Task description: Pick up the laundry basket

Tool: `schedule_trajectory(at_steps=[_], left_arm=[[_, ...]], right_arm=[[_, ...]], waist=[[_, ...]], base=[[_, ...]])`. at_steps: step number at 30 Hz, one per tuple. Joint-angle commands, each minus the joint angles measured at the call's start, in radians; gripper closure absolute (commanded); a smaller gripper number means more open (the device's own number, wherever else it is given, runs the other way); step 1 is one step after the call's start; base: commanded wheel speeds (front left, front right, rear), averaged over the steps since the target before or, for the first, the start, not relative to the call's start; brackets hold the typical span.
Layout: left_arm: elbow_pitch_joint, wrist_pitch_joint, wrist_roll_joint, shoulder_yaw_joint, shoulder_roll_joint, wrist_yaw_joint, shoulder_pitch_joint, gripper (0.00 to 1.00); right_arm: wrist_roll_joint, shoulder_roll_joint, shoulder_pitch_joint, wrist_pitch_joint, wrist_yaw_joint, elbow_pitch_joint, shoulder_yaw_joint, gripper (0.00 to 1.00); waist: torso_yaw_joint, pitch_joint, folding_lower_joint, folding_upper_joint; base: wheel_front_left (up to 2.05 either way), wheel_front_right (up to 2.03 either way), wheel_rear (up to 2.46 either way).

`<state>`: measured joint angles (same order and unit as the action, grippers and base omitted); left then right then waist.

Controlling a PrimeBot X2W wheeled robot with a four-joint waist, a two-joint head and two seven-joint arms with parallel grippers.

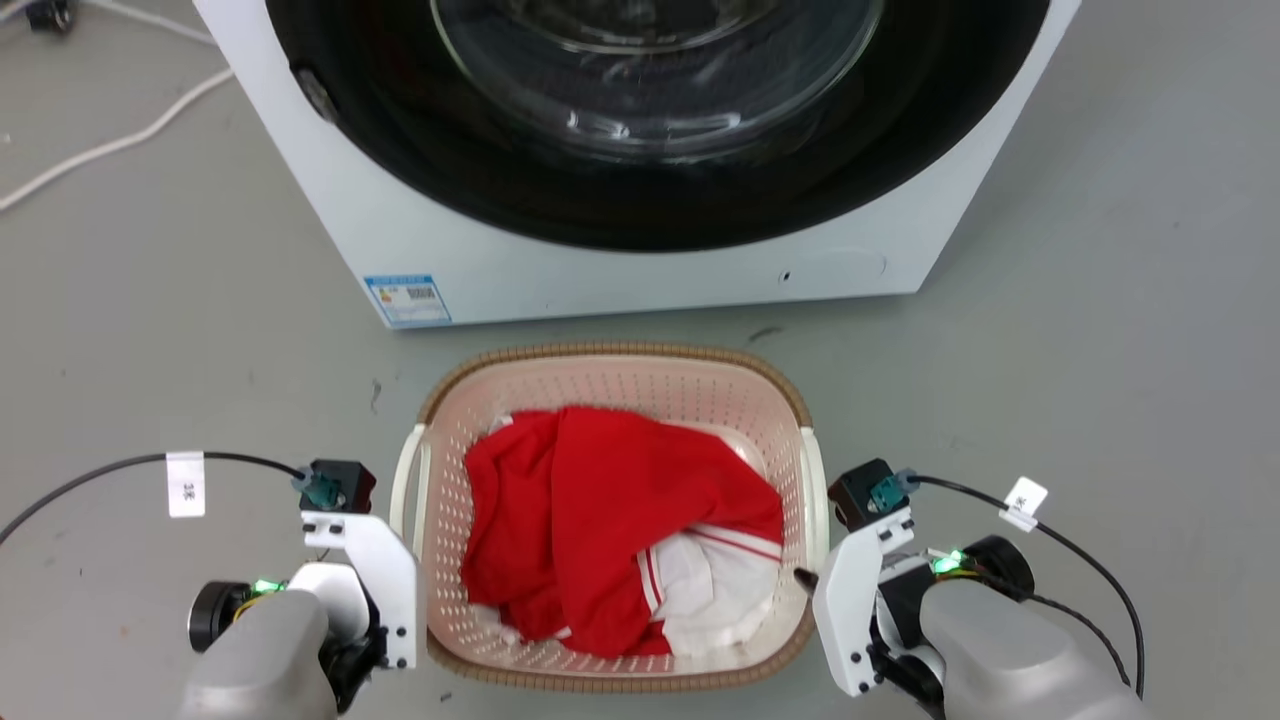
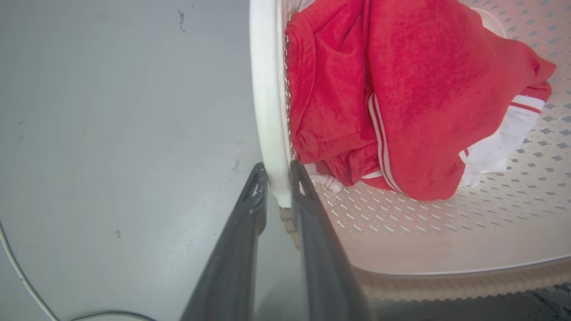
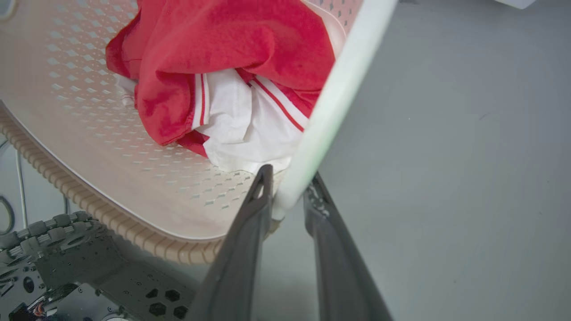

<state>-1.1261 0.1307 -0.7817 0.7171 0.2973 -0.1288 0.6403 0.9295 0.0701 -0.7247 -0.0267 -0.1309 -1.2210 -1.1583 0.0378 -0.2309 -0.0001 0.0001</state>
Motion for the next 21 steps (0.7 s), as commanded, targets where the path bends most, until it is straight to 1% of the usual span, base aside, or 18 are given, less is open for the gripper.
schedule_trajectory(at_steps=[1, 7, 12, 21], left_arm=[[0.009, 0.011, -0.017, 0.019, 0.007, -0.002, -0.024, 1.00], [0.017, 0.050, -0.072, 0.066, 0.017, -0.002, -0.065, 1.00], [0.021, 0.077, -0.112, 0.102, 0.012, -0.002, -0.089, 1.00], [0.019, 0.110, -0.162, 0.161, 0.000, -0.002, -0.085, 1.00]], right_arm=[[0.007, 0.008, 0.022, -0.005, 0.000, 0.001, -0.013, 1.00], [0.033, 0.027, 0.052, -0.026, 0.001, -0.001, -0.041, 1.00], [0.048, 0.043, 0.072, -0.043, 0.001, 0.003, -0.061, 1.00], [0.075, 0.062, 0.092, -0.057, 0.001, 0.000, -0.081, 1.00]], waist=[[0.022, 0.052, 0.0001, -0.0001], [0.045, 0.126, 0.0001, -0.0001], [0.057, 0.182, 0.0001, -0.0001], [0.060, 0.238, 0.0001, -0.0001]], base=[[0.00, 0.00, 0.00], [0.00, 0.00, 0.00], [0.00, 0.00, 0.00], [0.00, 0.00, 0.00]])
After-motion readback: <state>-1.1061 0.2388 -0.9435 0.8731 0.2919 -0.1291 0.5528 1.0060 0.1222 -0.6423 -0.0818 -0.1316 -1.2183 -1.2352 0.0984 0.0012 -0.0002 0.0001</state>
